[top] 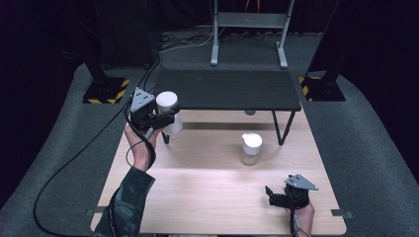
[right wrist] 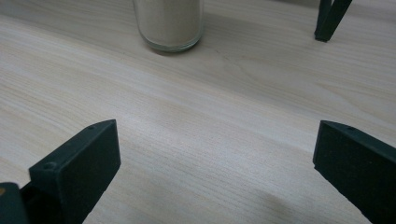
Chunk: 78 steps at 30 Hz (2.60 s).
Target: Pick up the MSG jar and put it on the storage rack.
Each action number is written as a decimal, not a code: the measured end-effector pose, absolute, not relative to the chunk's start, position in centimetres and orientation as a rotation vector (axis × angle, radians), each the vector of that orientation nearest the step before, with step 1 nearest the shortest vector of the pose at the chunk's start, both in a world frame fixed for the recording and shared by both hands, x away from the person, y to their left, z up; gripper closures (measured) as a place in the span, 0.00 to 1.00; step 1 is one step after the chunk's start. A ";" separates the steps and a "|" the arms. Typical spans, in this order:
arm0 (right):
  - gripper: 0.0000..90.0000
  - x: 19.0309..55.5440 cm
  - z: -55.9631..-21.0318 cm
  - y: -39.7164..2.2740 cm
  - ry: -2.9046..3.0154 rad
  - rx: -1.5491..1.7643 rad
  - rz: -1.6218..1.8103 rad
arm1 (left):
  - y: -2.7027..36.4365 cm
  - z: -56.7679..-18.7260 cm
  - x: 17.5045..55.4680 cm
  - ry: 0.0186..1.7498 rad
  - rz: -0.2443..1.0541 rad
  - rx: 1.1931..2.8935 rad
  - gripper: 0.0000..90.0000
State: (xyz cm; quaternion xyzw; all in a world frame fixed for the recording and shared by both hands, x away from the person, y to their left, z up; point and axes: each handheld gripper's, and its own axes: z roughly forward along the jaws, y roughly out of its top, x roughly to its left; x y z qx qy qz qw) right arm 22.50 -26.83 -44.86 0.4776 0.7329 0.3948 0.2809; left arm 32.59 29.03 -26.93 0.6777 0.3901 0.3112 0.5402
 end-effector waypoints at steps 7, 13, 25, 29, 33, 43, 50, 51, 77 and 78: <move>0.00 22.5 -44.9 -26.8 1.963 1.280 1.058 | 29.1 -25.9 32.8 0.914 0.736 1.615 0.38; 0.00 22.5 -44.9 -26.8 1.965 1.281 1.057 | 29.2 -25.2 33.1 0.908 0.729 1.606 0.38; 0.00 22.6 -44.8 -26.8 1.968 1.281 1.056 | 28.8 -23.6 33.3 0.879 0.743 1.607 0.38; 0.00 22.6 -44.8 -26.8 1.969 1.281 1.055 | 28.7 -23.0 33.4 0.874 0.748 1.608 0.38; 0.00 22.6 -44.8 -26.8 1.969 1.282 1.055 | 28.5 -22.6 33.7 0.871 0.752 1.611 0.38; 0.00 22.6 -44.8 -26.8 1.971 1.282 1.055 | 28.0 -21.7 34.6 0.878 0.766 1.617 0.38; 0.00 22.6 -44.8 -26.9 1.970 1.283 1.057 | 27.7 -21.5 35.4 0.891 0.772 1.619 0.38; 0.00 22.6 -44.8 -26.9 1.970 1.283 1.057 | 27.6 -21.5 35.5 0.895 0.772 1.618 0.38; 0.00 22.6 -44.8 -26.9 1.970 1.283 1.062 | 26.8 -21.9 39.5 0.997 0.752 1.613 0.38; 0.00 22.6 -44.8 -26.9 1.970 1.282 1.063 | 26.7 -22.0 39.6 0.999 0.752 1.612 0.38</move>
